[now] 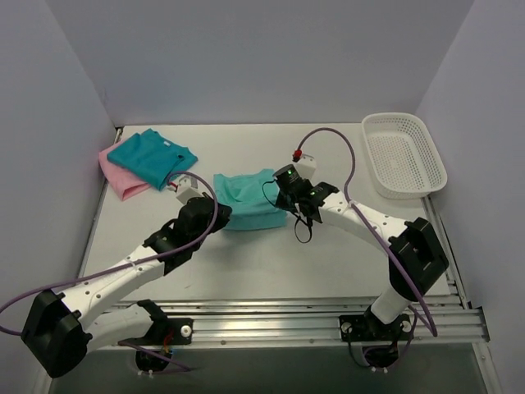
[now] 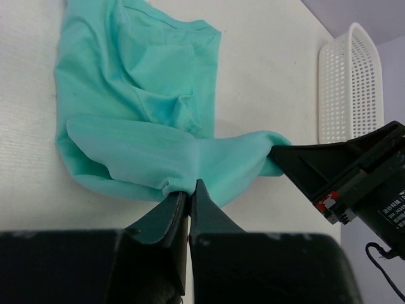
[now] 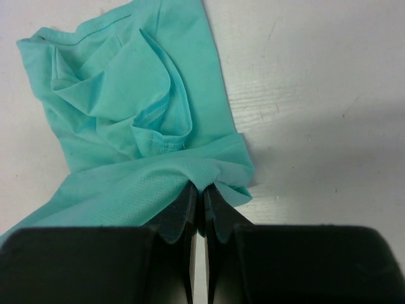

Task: Fold and stack the t-shirts
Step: Fold the long partially folded tshirt into a neat square

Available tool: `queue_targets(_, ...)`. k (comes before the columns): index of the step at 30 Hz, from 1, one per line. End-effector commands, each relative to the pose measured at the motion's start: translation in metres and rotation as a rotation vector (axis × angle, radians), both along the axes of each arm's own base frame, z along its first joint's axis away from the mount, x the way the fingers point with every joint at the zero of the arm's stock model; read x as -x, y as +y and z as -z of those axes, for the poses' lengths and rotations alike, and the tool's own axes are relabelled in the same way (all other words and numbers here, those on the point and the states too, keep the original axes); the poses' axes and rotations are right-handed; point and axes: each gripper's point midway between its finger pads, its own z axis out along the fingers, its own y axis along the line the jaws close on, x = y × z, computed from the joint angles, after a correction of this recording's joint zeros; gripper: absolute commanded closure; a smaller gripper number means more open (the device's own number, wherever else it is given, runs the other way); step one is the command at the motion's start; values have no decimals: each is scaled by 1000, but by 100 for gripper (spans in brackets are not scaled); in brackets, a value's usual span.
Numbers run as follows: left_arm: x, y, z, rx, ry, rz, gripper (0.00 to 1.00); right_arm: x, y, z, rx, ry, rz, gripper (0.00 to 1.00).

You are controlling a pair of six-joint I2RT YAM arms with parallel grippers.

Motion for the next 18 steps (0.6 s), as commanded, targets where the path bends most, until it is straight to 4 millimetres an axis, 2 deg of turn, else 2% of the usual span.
queue_targets(1,-22,6,-38,23,-94,-18,97,-15,-18,-14,83,-21,23,100)
queue_targets(7,-34,16,-43,34,-105,-47,97,-27,-15,-21,71,-24,19,100)
queue_targets(10,-37,19,-37,38,-97,-49,97,-33,-12,-21,70,-21,15,100)
queue_targets(16,-50,18,-42,58,-109,-48,97,-48,-5,-18,81,-12,5,100)
queue_targets(18,-55,19,-44,59,-110,-49,97,-53,-1,-24,75,-20,-1,100)
